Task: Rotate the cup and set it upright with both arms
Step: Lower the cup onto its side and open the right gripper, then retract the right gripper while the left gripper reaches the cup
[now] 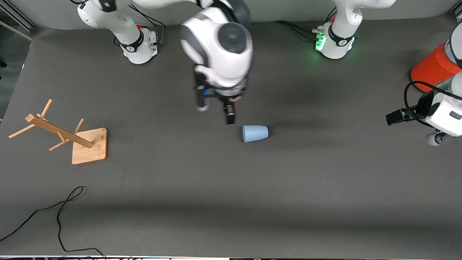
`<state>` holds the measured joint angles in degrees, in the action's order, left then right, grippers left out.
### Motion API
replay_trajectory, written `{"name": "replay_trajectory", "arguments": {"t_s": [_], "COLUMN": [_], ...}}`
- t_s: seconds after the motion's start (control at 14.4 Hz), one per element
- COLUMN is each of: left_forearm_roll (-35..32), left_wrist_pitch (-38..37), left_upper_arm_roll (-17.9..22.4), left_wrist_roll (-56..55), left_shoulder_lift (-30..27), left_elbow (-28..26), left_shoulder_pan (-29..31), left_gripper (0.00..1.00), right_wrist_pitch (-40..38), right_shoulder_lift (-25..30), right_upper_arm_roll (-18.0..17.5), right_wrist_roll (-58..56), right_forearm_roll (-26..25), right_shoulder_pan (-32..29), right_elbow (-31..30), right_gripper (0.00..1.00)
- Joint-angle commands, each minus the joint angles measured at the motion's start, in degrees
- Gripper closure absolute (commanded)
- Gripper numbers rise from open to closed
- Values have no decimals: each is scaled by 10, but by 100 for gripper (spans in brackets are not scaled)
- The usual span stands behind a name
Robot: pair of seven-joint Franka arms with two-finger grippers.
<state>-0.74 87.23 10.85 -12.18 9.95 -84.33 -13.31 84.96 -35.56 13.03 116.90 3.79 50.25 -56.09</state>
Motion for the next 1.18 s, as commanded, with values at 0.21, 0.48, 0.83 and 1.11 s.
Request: {"name": "replay_trajectory", "arguments": {"t_s": [0.21,0.48,0.83,1.11], "left_forearm_roll": [-3,-8,-46,-90], "left_wrist_pitch": [-8,-4,-10,5], "left_upper_arm_roll": [-66,-147,-169,-166], "left_wrist_roll": [-85,-210,-352,-476], "left_shoulder_lift": [-6,28,172,303], "left_elbow": [7,48,208,323], "left_shoulder_pan": [-18,-35,-142,-228], "left_gripper": [0,0,0,0], "right_wrist_pitch": [-45,-55,18,59], "right_shoulder_lift": [177,234,325,350], "right_upper_arm_roll": [2,0,-53,-111], "right_wrist_roll": [-432,-661,-857,-1045], "right_forearm_roll": [1,1,-5,-6], "right_shoulder_pan": [-150,-259,-392,-503], "right_elbow": [-144,-185,-304,-347], "right_gripper": [0,0,0,0]}}
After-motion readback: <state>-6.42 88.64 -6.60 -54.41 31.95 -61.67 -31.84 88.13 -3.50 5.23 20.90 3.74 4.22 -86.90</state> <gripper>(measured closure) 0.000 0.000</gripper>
